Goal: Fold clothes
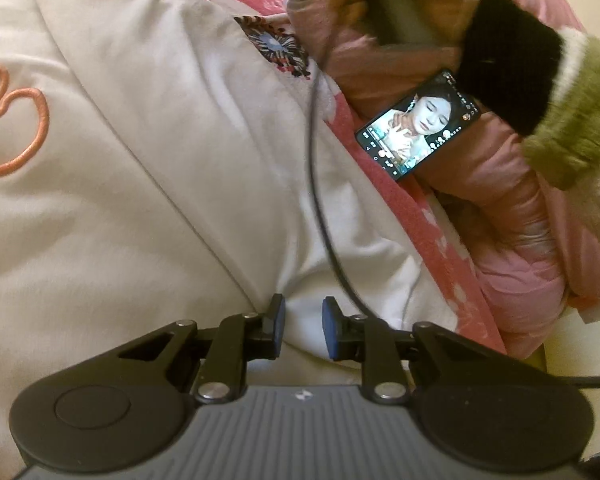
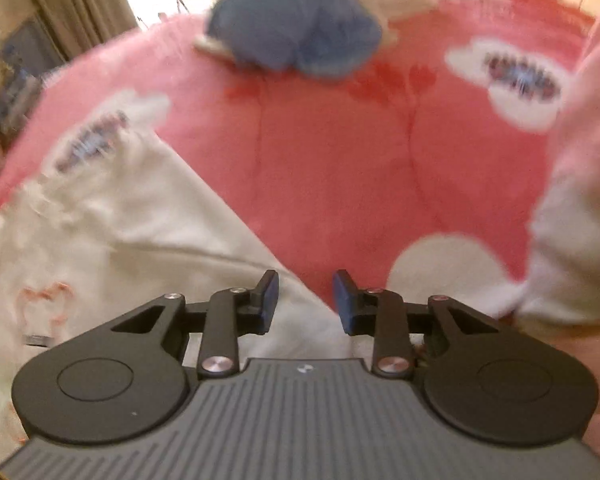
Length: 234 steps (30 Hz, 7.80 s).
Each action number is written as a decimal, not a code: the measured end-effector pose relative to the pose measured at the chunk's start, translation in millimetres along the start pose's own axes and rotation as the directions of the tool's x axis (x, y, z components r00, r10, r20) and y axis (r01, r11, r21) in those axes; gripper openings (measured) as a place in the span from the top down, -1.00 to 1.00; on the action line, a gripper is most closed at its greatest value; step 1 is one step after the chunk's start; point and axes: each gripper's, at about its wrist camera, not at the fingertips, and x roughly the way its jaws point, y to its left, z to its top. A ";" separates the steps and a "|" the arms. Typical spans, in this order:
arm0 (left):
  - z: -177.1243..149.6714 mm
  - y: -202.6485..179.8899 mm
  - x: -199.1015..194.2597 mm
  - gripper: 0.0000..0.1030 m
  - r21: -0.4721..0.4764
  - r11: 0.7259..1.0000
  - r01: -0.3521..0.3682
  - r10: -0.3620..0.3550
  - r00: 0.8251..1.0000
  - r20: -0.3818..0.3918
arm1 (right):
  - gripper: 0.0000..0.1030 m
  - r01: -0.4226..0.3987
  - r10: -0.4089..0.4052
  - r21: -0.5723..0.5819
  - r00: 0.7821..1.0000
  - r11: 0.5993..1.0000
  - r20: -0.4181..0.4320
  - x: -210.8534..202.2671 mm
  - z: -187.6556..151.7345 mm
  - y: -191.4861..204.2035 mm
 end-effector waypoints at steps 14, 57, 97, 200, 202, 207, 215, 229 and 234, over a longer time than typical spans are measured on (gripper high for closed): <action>-20.7 11.1 -52.1 0.53 -0.098 0.992 -0.079 0.089 0.991 0.099 | 0.45 -0.178 0.104 -0.232 0.948 0.956 -0.300 -61.7 -149.0 27.9; -352.9 242.1 -480.3 0.87 -0.970 0.243 0.008 0.906 0.355 0.230 | 0.36 -0.678 0.477 -0.413 0.728 0.607 -0.493 -47.6 -111.2 391.7; -151.2 21.8 -199.8 0.43 -0.420 0.877 -0.234 0.293 0.952 0.083 | 0.12 -0.607 0.636 0.192 0.716 0.771 -0.290 10.4 -122.1 161.4; -182.7 139.6 -283.2 0.03 -0.679 0.669 -0.301 0.655 0.671 0.348 | -0.03 -0.529 0.357 -0.735 0.843 0.424 -0.402 0.9 -83.9 468.8; -176.6 141.0 -282.9 0.05 -0.684 0.672 -0.282 0.651 0.665 0.365 | -0.03 -0.532 0.354 -0.742 0.841 0.408 -0.408 -0.7 -89.0 474.1; -164.8 126.3 -282.4 0.06 -0.626 0.729 -0.277 0.623 0.647 0.439 | -0.03 -0.575 0.323 -0.703 0.818 0.418 -0.476 -1.1 -88.0 468.5; -143.3 96.5 -269.9 0.04 -0.516 0.788 -0.335 0.598 0.618 0.510 | 0.02 -0.610 0.254 -0.688 0.791 0.393 -0.557 0.5 -102.5 474.9; -162.2 126.7 -300.4 -0.02 -0.543 0.780 -0.311 0.600 0.620 0.506 | 0.87 -0.647 0.446 -0.457 0.757 0.610 -0.477 1.3 -65.0 388.2; -128.9 165.1 -285.5 0.00 -0.445 0.777 -0.446 0.622 0.652 0.433 | 0.87 -0.658 0.477 -0.436 0.749 0.614 -0.459 -5.2 -62.5 379.1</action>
